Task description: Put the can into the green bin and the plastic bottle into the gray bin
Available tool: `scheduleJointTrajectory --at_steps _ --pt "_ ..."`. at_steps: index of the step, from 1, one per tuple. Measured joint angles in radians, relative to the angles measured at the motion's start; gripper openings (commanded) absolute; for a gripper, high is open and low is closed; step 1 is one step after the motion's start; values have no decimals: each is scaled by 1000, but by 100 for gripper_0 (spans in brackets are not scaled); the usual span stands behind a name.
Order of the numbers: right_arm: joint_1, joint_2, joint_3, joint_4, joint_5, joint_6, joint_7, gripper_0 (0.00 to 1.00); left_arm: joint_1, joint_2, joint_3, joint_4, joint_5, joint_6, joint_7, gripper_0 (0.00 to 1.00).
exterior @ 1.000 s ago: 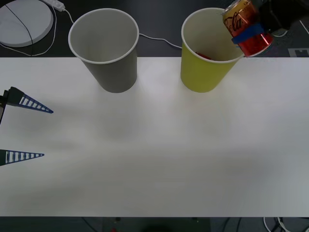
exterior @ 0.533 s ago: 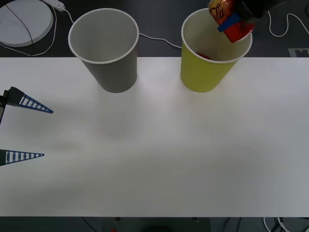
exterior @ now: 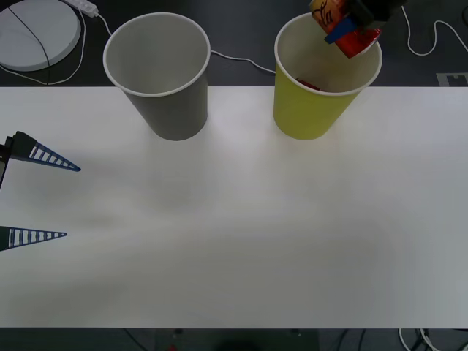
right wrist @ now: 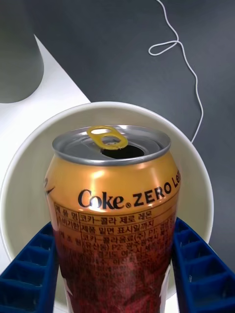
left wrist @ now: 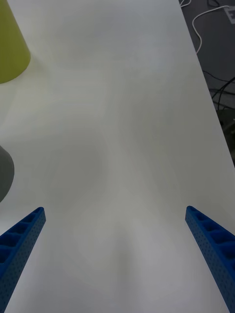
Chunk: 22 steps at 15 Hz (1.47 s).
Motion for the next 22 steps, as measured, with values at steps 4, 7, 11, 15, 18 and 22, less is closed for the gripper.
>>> scheduleJointTrajectory --at_steps 4,7,11,15,18,22 --pt "1 -16 0 -26 -21 -1 26 100 0 0 0 0 0 0 0 100" --pt "1 -48 0 -41 -72 -8 42 100 0 0 0 0 0 0 0 100" --pt "2 -113 -12 -51 -214 -39 79 100 0 0 0 0 0 0 0 100" --pt "37 -150 -81 -51 -334 -95 223 100 0 0 0 0 0 0 0 100" --pt "98 -202 -101 -70 -479 -97 346 100 0 0 0 0 0 0 0 100" --pt "275 -245 -228 -225 -543 -100 432 100 0 0 0 0 0 0 0 100"
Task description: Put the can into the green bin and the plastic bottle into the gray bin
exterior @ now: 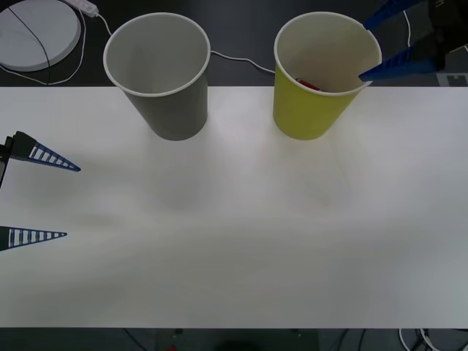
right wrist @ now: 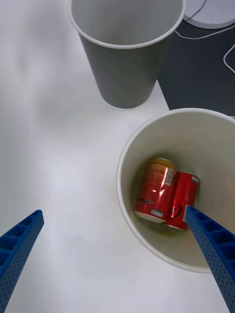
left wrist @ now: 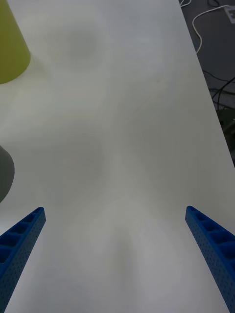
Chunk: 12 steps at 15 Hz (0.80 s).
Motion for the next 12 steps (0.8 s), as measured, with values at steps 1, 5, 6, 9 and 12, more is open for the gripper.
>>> scheduleJointTrajectory --at_steps 1,5,6,9,12 --pt "64 -1 -49 -61 -3 0 2 100 0 0 0 0 0 0 0 100" --pt "281 -2 -190 -226 -65 15 40 100 0 0 0 0 0 0 0 100" --pt "334 -2 -214 -262 -80 31 71 100 0 0 0 0 0 0 0 100" --pt "509 -2 -285 -361 -115 89 190 100 0 0 0 0 0 0 0 100" --pt "670 -2 -346 -421 -159 132 291 100 0 0 0 0 0 0 0 100"
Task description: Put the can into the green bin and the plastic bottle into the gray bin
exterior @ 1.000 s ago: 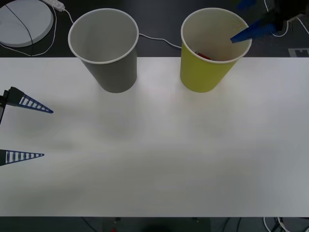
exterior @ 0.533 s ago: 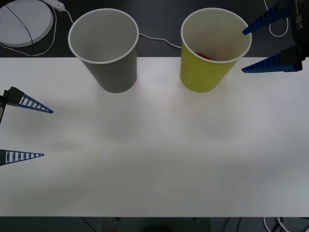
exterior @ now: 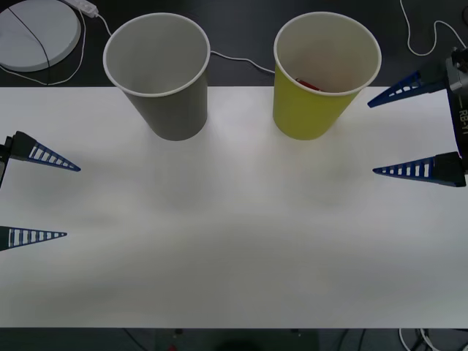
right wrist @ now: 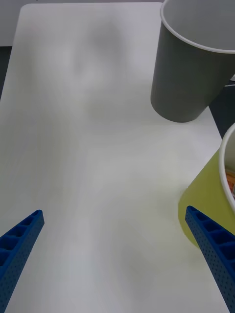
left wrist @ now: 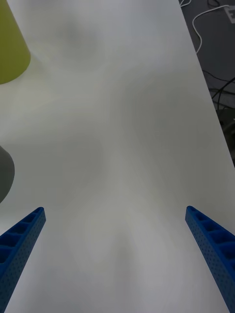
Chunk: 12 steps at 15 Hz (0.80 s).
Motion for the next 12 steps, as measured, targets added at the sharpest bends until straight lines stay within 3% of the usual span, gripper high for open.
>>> scheduleJointTrajectory --at_steps 7,12 --pt "236 2 -85 -41 -55 23 165 100 0 0 0 0 0 0 0 100" --pt "321 71 -125 -128 81 19 159 100 0 0 0 0 0 0 0 100"
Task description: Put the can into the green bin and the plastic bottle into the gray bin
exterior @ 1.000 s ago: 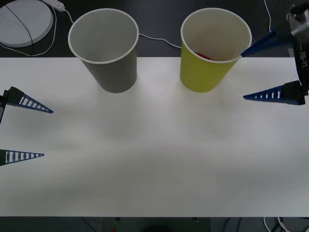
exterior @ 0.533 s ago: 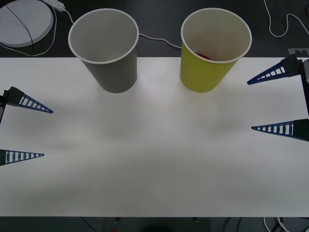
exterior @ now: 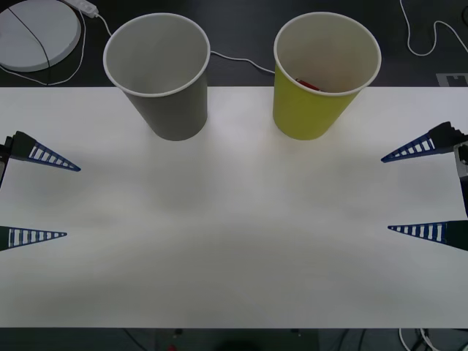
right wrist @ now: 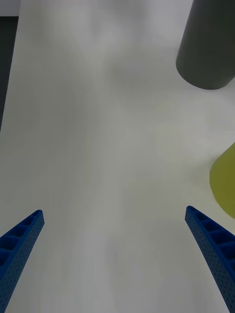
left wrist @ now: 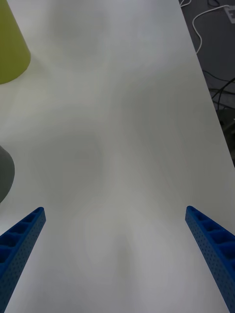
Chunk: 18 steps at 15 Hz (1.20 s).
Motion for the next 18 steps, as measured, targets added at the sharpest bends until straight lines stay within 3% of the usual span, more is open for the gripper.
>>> scheduleJointTrajectory --at_steps 5,18 --pt "24 24 0 0 51 -17 -2 100 0 0 0 0 0 0 0 100" --pt "32 24 0 0 33 -40 18 100 0 0 0 0 0 0 0 100"
